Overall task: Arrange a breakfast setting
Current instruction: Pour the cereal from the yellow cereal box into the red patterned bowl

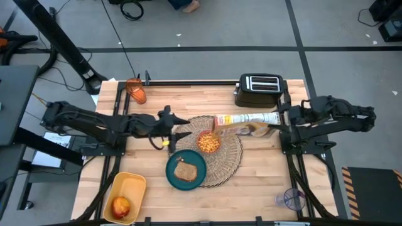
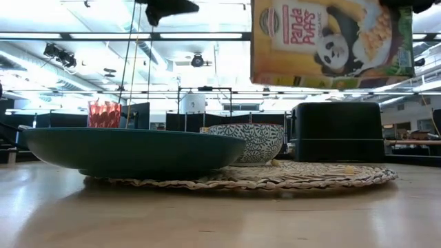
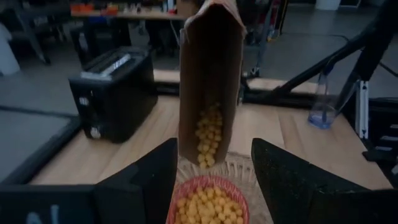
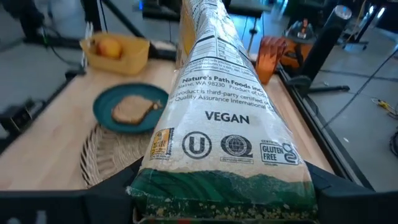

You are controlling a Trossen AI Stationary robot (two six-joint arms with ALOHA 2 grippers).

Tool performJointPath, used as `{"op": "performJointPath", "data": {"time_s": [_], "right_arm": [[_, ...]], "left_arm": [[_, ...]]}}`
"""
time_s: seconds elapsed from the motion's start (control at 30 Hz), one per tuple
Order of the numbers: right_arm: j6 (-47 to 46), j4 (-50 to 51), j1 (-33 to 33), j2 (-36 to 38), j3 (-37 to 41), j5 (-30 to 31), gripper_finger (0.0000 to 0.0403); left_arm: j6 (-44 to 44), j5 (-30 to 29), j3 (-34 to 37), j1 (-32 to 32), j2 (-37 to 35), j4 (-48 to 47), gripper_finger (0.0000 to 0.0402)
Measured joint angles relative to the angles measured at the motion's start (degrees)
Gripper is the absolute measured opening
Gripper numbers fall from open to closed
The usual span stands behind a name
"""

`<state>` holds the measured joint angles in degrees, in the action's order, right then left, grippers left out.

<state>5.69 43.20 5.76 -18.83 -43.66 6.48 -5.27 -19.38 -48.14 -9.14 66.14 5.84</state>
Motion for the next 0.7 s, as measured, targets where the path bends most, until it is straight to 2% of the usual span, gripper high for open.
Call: {"op": "performJointPath", "data": {"time_s": [0.23,0.4,0.57,0.7], "right_arm": [[-2.5,-7.2,0.0,7.5,6.1,-1.3,0.0231],[-1.9,-17.9,0.0,11.3,10.3,-1.7,0.0231],[0.3,-33.6,0.0,12.2,15.9,-2.9,0.0231],[1.6,-51.1,0.0,12.0,21.8,-7.1,0.0231]], "left_arm": [[4.4,0.1,0.0,-0.7,-4.4,0.1,0.0215],[11.2,-0.3,0.0,-0.6,-8.0,-0.3,0.0215],[16.9,-0.5,0.0,1.5,-9.5,-1.2,0.0215],[17.8,-0.4,0.0,4.0,-9.3,-1.4,0.0215]]}}
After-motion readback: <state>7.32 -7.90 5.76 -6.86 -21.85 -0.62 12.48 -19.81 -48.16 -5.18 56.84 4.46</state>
